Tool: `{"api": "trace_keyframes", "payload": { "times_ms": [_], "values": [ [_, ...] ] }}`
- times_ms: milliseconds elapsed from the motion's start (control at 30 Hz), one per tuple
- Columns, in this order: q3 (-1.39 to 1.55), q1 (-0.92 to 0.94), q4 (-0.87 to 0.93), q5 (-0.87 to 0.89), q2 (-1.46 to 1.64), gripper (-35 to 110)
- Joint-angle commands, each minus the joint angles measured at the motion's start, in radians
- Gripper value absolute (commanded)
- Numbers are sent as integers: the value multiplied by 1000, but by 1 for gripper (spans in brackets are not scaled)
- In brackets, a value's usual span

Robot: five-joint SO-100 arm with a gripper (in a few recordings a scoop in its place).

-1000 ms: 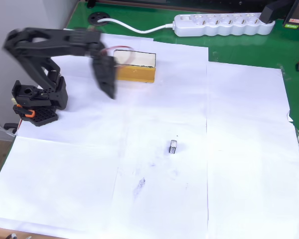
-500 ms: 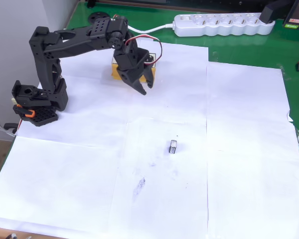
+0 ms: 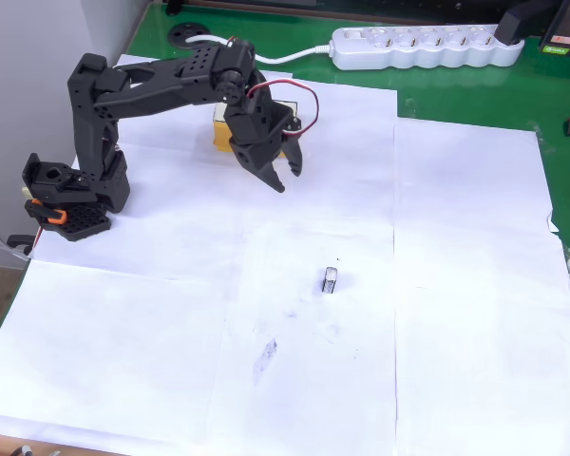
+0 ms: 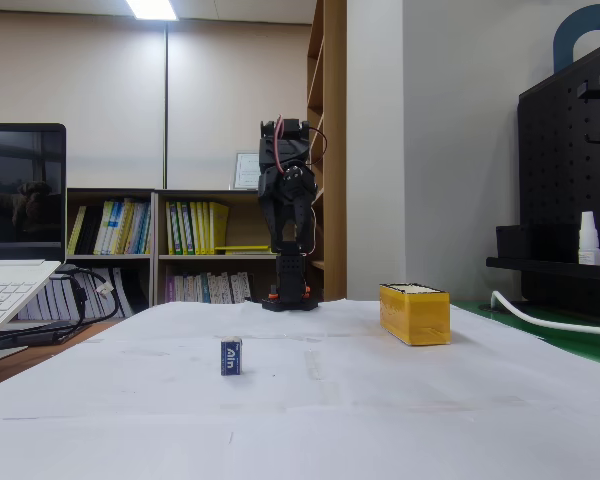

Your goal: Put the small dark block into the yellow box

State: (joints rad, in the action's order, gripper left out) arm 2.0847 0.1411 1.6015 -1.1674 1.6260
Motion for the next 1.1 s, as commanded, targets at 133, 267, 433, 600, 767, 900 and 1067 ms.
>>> {"api": "trace_keyframes", "payload": {
  "times_ms": [133, 267, 433, 600, 767, 900, 1067],
  "values": [
    [81, 52, -114, -322, 43, 10],
    [81, 92, -143, -506, 92, 10],
    [80, 133, -184, -670, 147, 10],
    [80, 166, -287, -781, 210, 10],
    [80, 187, -307, -822, 244, 10],
    [81, 198, -319, -830, 255, 12],
    [81, 218, -371, -856, 285, 18]
  ]
}}
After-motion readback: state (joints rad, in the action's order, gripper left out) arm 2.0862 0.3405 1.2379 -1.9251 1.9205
